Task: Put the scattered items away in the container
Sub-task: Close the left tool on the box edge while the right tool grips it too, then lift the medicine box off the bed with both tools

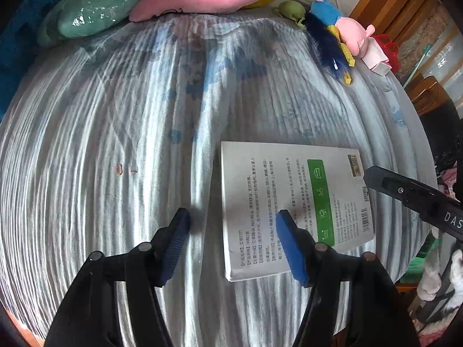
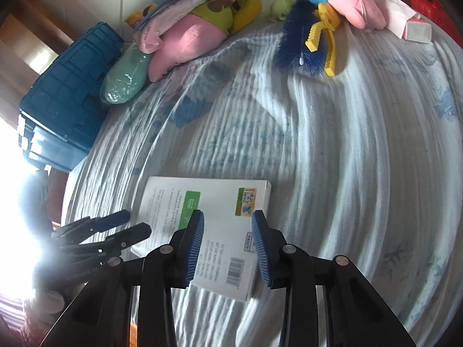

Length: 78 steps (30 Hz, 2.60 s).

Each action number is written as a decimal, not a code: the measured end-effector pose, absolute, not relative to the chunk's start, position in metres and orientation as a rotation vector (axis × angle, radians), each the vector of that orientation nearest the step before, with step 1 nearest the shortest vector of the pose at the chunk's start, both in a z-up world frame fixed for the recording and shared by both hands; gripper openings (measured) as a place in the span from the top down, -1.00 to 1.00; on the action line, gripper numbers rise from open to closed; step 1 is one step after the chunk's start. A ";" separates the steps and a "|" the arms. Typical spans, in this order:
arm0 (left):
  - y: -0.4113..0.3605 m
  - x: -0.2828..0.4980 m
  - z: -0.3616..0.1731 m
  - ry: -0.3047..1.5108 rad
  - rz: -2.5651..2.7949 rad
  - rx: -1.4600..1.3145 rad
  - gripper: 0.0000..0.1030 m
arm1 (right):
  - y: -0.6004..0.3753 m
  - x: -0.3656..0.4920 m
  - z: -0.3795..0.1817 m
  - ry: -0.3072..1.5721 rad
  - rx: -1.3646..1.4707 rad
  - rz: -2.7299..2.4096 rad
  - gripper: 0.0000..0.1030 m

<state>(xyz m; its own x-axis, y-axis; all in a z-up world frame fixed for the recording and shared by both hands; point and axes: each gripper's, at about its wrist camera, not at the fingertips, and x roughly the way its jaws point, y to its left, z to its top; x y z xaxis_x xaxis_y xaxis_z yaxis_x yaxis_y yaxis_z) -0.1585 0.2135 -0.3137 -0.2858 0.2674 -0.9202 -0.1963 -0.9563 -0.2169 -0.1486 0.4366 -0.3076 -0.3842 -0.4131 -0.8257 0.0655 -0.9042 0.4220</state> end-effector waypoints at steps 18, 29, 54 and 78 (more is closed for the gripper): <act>0.220 -0.164 -0.314 -0.052 2.254 -1.620 -0.19 | 0.437 -0.158 -0.327 -0.450 1.593 -2.310 0.29; 0.223 -0.155 -0.277 -0.137 2.241 -1.511 -0.19 | 0.440 -0.159 -0.326 -0.432 1.578 -2.277 0.29; 0.238 -0.146 -0.316 0.004 2.355 -1.526 -0.40 | 0.418 -0.138 -0.316 -0.177 1.473 -2.405 0.15; 0.205 -0.106 -0.129 0.075 2.693 -1.084 0.00 | 0.401 -0.103 -0.155 -0.166 0.941 -2.556 0.15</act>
